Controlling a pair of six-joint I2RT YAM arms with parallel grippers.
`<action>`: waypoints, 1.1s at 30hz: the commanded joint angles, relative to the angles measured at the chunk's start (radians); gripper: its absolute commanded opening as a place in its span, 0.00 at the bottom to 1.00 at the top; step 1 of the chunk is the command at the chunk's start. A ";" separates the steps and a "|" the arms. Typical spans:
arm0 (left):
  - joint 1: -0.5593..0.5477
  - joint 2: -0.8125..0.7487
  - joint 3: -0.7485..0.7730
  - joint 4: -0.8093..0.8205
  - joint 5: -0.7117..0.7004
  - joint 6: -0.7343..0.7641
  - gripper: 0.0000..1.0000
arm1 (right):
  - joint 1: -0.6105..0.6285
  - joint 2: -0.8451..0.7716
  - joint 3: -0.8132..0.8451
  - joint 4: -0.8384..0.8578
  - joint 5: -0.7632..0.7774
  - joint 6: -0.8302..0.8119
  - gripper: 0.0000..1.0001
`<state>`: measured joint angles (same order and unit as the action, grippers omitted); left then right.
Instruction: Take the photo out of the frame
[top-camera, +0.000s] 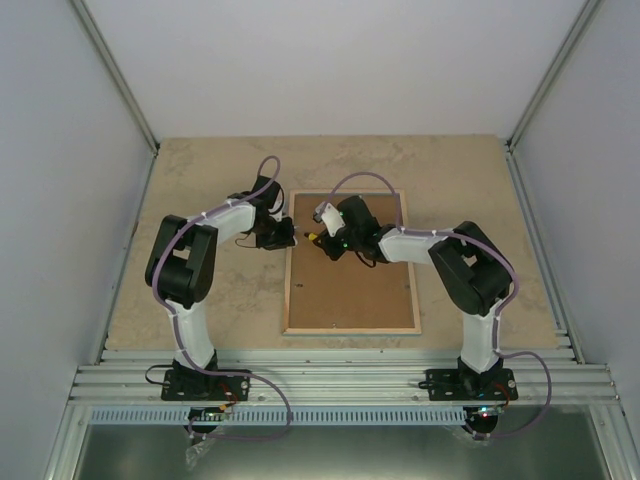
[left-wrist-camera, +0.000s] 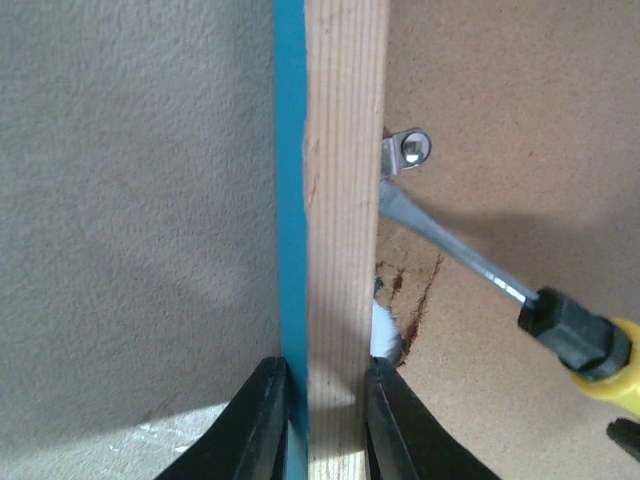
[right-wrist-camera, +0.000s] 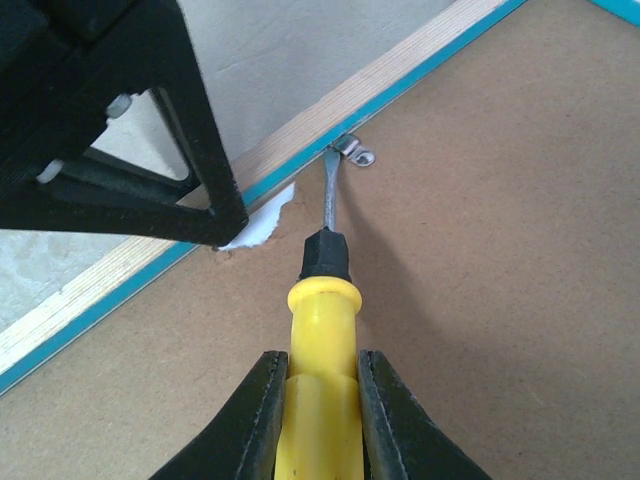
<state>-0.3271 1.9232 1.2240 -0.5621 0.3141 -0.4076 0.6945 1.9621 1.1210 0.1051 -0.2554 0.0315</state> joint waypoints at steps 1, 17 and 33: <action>-0.003 0.032 -0.004 -0.028 0.020 0.009 0.07 | -0.021 0.024 0.014 0.033 0.068 0.043 0.00; -0.003 0.007 -0.037 -0.020 0.013 0.001 0.04 | -0.053 0.020 0.024 0.025 0.134 0.131 0.00; -0.003 -0.009 -0.054 -0.003 0.010 -0.006 0.04 | -0.019 -0.042 0.017 -0.007 -0.038 0.092 0.01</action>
<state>-0.3275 1.9137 1.2018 -0.5282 0.3134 -0.4088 0.6590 1.9530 1.1267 0.1223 -0.2565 0.1337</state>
